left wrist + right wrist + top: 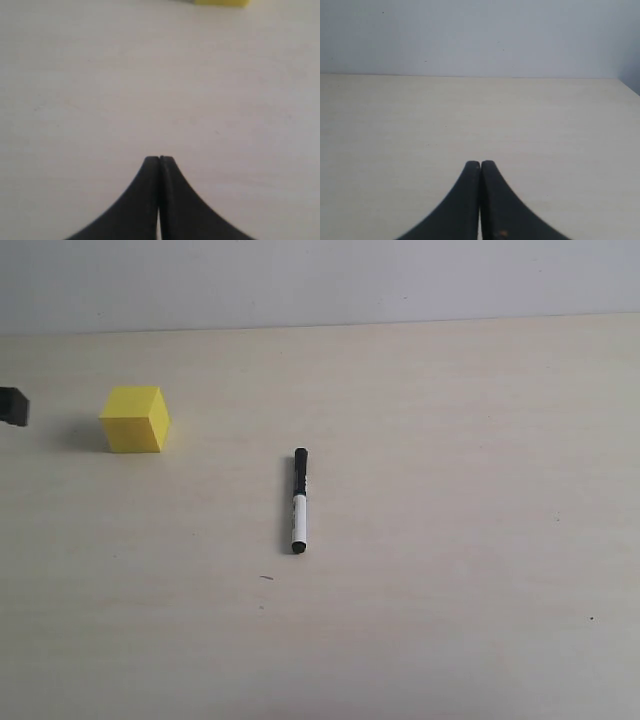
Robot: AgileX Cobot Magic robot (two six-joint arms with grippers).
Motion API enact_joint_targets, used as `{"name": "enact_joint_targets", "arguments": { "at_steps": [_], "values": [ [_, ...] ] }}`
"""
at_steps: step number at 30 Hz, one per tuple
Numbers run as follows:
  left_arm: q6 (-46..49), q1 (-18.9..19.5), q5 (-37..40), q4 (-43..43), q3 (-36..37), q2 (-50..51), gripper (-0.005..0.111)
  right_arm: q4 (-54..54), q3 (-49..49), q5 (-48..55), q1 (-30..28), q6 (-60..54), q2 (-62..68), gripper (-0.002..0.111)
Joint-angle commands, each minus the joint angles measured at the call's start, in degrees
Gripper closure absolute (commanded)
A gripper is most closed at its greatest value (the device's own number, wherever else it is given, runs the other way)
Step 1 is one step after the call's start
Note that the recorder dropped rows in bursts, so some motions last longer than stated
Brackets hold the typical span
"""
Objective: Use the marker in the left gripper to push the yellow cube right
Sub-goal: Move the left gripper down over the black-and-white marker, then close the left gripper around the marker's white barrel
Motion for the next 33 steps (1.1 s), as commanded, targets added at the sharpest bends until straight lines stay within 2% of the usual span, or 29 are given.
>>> {"name": "enact_joint_targets", "arguments": {
  "at_steps": [1,5,10,20,25,26,31,33],
  "values": [
    [-2.5,-9.0,8.4,-3.7,-6.6,6.3,0.107,0.0,0.3,-0.4,-0.2,-0.1,-0.3,0.108],
    [-3.7,-15.8,11.6,-8.4,-13.3,13.2,0.107,0.0,0.3,-0.4,-0.2,-0.1,-0.3,0.108],
    [-7.9,-20.5,16.4,-9.1,-22.8,22.7,0.107,0.0,0.3,-0.4,-0.2,-0.1,-0.3,0.108],
    [-10.6,-22.6,14.2,-14.1,-37.4,37.9,0.107,0.0,0.3,-0.4,-0.2,-0.1,-0.3,0.108],
    [-10.6,-23.3,10.1,-14.7,-40.2,44.2,0.107,0.0,0.3,-0.4,-0.2,-0.1,-0.3,0.108],
    [-10.6,-23.5,7.8,-15.1,-40.2,44.9,0.105,0.0,0.3,-0.4,-0.2,-0.1,-0.3,0.108],
    [-10.7,-24.1,5.2,-16.9,-40.2,47.0,0.076,0.0,0.3,-0.4,-0.2,-0.1,-0.3,0.108],
    [-12.0,-24.1,4.5,-16.9,-40.2,48.2,0.076,0.0,0.3,-0.4,-0.2,-0.1,-0.3,0.108]
  ]
}}
